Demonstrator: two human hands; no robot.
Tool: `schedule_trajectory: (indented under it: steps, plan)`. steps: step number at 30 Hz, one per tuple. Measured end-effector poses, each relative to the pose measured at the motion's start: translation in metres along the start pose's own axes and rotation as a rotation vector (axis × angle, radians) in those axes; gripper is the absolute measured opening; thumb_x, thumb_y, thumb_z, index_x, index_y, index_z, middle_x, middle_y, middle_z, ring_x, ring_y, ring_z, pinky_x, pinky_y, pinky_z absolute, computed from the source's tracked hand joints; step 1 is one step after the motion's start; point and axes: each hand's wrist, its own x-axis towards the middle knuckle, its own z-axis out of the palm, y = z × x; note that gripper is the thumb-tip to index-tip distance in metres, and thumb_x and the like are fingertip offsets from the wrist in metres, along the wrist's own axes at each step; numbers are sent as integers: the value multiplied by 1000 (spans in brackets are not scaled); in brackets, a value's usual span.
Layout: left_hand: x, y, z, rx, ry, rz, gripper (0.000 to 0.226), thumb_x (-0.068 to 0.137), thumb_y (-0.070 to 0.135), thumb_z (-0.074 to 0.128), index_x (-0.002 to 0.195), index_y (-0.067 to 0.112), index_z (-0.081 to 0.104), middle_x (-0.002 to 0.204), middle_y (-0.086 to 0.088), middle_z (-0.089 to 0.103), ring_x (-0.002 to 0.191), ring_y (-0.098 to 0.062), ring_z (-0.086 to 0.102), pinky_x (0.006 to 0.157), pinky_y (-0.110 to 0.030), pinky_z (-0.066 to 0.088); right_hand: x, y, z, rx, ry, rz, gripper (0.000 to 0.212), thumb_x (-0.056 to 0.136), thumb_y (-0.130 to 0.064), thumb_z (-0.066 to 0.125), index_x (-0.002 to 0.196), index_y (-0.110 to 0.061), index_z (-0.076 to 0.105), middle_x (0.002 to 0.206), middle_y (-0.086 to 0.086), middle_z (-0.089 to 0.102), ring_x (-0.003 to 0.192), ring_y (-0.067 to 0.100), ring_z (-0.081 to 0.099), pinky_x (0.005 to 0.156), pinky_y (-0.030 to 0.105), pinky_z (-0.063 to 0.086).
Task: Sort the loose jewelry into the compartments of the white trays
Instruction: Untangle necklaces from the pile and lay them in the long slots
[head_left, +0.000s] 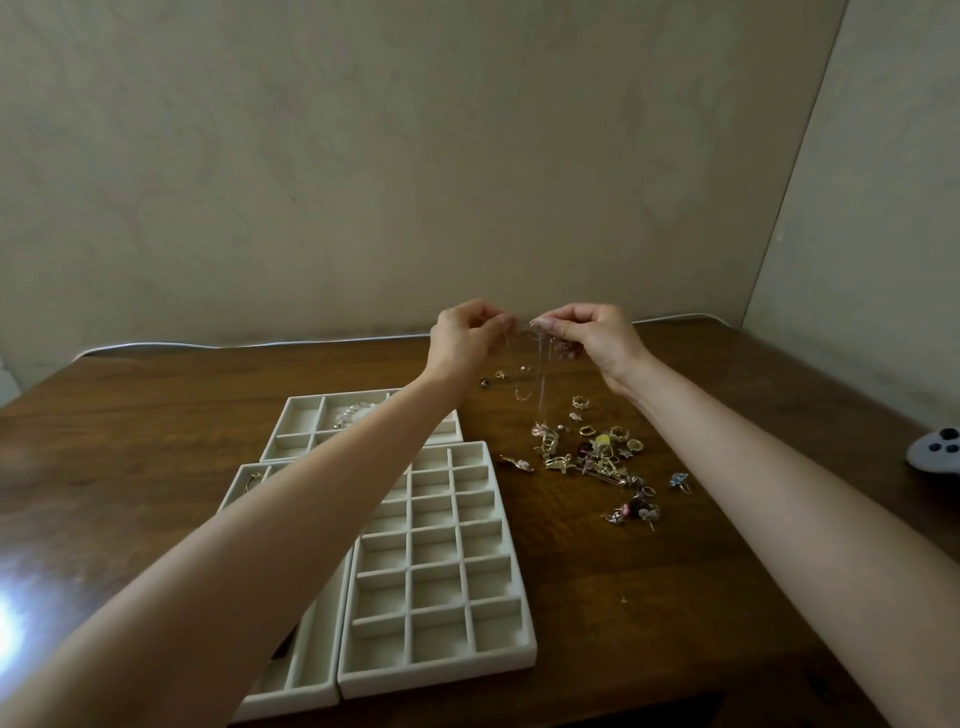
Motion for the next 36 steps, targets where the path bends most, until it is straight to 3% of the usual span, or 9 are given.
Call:
schedule_trajectory:
  steps: [5, 11, 13, 16, 23, 28, 30, 33, 36]
  plan:
    - [-2, 5, -4, -124, -43, -65, 14, 95, 15, 50, 86, 8, 57, 72, -3, 62, 59, -10, 59, 60, -24, 53, 0, 4, -3, 8, -31, -14, 16, 86, -3, 63, 84, -16, 72, 90, -4, 71, 94, 10, 62, 92, 28, 46]
    - [-5, 9, -5, -122, -117, -80, 18, 97, 21, 48, 96, 4, 54, 84, -5, 67, 55, -9, 52, 49, -18, 46, -10, -2, 3, 7, -158, 41, 40, 83, 12, 42, 105, -9, 69, 90, 8, 70, 76, 9, 62, 58, 14, 46]
    - [-6, 9, -6, -130, -160, -55, 16, 96, 22, 50, 92, 7, 54, 99, -9, 69, 53, -9, 52, 48, -18, 45, -12, -3, 7, 35, -257, 58, 46, 82, 14, 39, 111, -11, 65, 94, 9, 68, 77, 9, 63, 60, 17, 47]
    - [-8, 9, -9, -148, -182, -27, 11, 93, 19, 55, 85, 13, 55, 107, -4, 70, 52, -9, 47, 47, -16, 43, -11, -2, 12, 38, -272, 79, 34, 84, 10, 48, 104, -11, 66, 97, 2, 66, 86, 16, 62, 75, 25, 49]
    - [-6, 8, -18, -140, -70, -58, 8, 90, 13, 58, 82, 14, 56, 95, -4, 70, 55, -6, 50, 48, -13, 43, -6, -2, 8, 46, -186, 105, 23, 85, 6, 60, 101, -8, 68, 89, 1, 67, 78, 11, 62, 66, 20, 51]
    - [-4, -1, -15, 55, -148, -170, 5, 88, 12, 61, 88, 10, 57, 83, -2, 67, 58, -2, 55, 49, -13, 45, -4, -11, 8, 260, -151, 39, 24, 86, 10, 55, 101, -6, 65, 86, 7, 64, 75, 12, 63, 71, 22, 56]
    - [-1, -7, -11, 211, -191, -215, 8, 86, 13, 63, 93, 10, 59, 93, -7, 66, 67, -7, 58, 56, -18, 47, -3, -16, 9, 316, -153, 26, 24, 86, 11, 54, 101, -4, 65, 85, 8, 63, 73, 12, 64, 68, 21, 55]
    - [-2, -12, -7, 503, -270, -181, 37, 80, 18, 70, 114, 12, 56, 117, -8, 57, 106, -21, 54, 91, -36, 49, -1, -23, 11, 323, -152, 5, 23, 86, 11, 55, 99, -5, 65, 84, 9, 64, 73, 14, 65, 68, 23, 56]
    - [-8, -9, -4, 430, -384, -65, 49, 79, 20, 72, 123, 13, 51, 119, -7, 58, 112, -22, 53, 98, -38, 45, 0, -26, 14, 310, -144, -16, 21, 86, 11, 56, 99, -4, 65, 84, 9, 63, 73, 14, 65, 69, 23, 57]
